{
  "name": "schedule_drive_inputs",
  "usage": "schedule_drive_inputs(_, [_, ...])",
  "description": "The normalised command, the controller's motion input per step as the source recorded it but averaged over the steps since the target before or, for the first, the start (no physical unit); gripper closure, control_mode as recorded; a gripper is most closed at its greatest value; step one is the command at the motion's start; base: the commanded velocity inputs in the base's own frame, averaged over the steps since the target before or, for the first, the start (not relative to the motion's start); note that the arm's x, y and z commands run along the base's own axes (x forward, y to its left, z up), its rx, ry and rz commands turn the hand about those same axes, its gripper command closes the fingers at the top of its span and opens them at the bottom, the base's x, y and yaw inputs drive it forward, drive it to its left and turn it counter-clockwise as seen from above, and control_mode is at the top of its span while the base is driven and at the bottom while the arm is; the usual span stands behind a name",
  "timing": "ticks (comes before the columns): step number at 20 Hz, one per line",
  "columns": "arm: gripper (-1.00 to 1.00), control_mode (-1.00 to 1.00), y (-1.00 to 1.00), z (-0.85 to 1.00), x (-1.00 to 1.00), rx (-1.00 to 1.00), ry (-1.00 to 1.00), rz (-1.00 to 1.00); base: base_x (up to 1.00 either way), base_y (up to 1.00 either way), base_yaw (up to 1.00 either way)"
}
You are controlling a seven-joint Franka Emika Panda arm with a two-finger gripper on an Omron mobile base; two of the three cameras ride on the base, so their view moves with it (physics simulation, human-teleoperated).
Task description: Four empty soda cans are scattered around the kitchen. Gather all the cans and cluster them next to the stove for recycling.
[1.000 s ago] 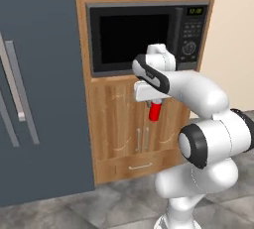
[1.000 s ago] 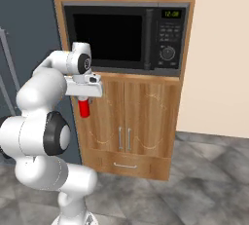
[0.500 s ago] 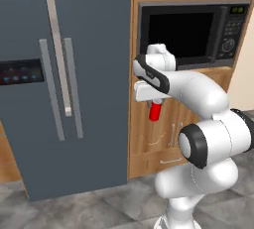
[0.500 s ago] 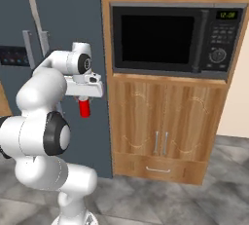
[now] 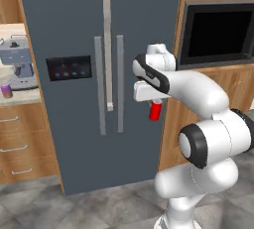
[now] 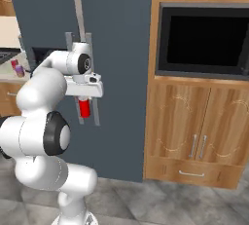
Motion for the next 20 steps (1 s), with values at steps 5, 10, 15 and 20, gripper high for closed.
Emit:
schedule_drive_inputs(5, [1.0, 1.0, 0.0, 0.0, 0.0, 0.0, 0.0, 0.0, 0.05, 0.83, -0.02])
schedule_drive_inputs(10, [1.0, 1.0, 0.0, 0.0, 0.0, 0.0, 0.0, 0.0, 0.11, 0.83, -0.03])
schedule_drive_inputs(15, [1.0, 1.0, 0.0, 0.0, 0.0, 0.0, 0.0, 0.0, 0.16, 0.76, -0.03])
schedule_drive_inputs(20, [1.0, 1.0, 0.0, 0.0, 0.0, 0.0, 0.0, 0.0, 0.2, 0.74, -0.03])
